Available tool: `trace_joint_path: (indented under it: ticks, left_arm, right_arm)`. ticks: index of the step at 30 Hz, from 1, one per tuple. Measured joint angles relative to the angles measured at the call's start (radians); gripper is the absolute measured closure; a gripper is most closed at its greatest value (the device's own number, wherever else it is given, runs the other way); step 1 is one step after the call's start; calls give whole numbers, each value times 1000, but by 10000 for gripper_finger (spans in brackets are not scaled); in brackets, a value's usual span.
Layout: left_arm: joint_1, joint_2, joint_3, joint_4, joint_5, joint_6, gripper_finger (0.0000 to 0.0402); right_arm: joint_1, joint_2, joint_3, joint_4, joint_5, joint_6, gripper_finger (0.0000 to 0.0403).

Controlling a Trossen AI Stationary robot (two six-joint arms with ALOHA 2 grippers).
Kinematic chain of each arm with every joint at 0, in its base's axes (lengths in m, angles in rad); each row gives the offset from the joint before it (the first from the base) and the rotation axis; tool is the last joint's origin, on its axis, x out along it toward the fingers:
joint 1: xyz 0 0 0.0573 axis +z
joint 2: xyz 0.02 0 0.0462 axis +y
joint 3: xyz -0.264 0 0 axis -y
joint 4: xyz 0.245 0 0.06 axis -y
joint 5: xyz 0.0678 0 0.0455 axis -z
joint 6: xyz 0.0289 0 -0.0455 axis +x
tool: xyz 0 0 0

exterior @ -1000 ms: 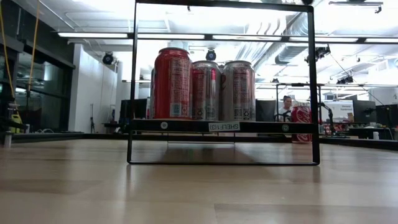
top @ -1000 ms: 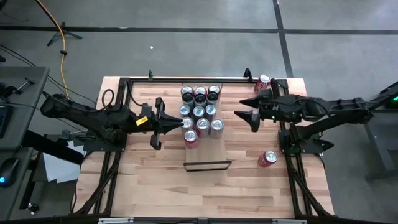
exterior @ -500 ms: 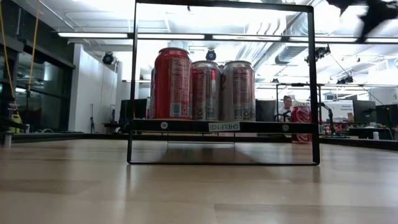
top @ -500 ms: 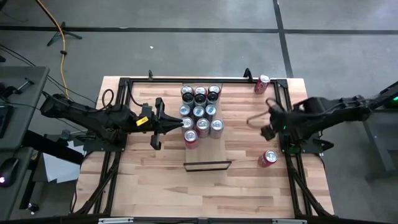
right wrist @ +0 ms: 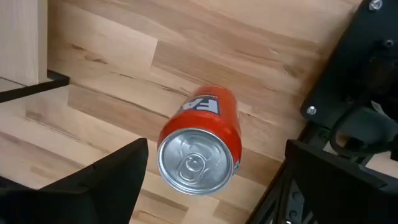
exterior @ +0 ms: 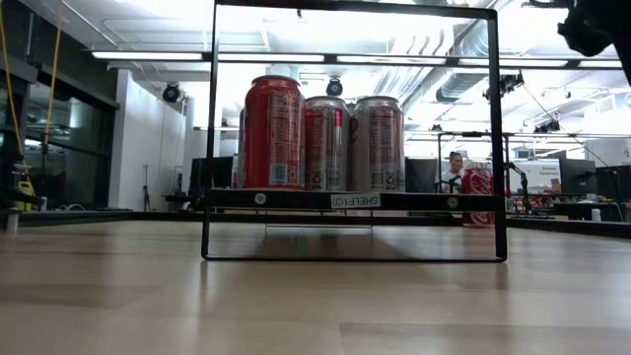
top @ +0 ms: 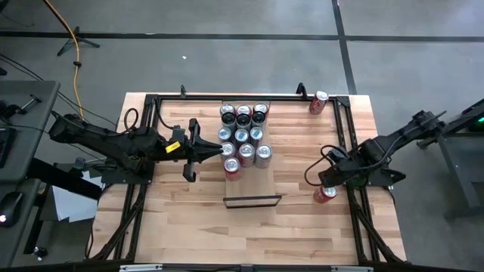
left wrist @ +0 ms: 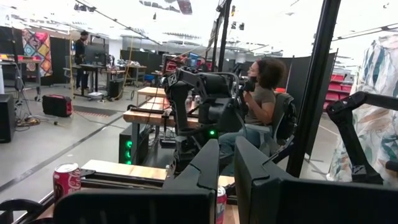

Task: Place canned beverage on shelf
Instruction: Put the red soda can on the shelf aligned with the other orange soda can

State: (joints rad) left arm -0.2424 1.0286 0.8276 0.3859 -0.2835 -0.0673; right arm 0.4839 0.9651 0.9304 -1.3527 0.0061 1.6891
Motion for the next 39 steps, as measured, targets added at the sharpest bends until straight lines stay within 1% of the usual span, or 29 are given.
trace_joint_path:
  ticks: [2,6,18,27,35,39]
  left_arm:
    - [0,0,0,0,0,0,401]
    - [0,0,0,0,0,0,401]
    - [0,0,0,-1,0,0,401]
    - [0,0,0,0,0,0,401]
    - [0,0,0,-1,0,0,401]
    - [0,0,0,-3,0,-1,401]
  right_arm:
    - [21,0,0,1,21,35,36]
    - [46,0,0,-2,28,85,36]
    - [90,0,-1,-2,65,196,36]
    - [94,0,-1,42,97,200,36]
    - [94,5,-1,52,90,245,36]
    - [94,35,-1,51,72,260,36]
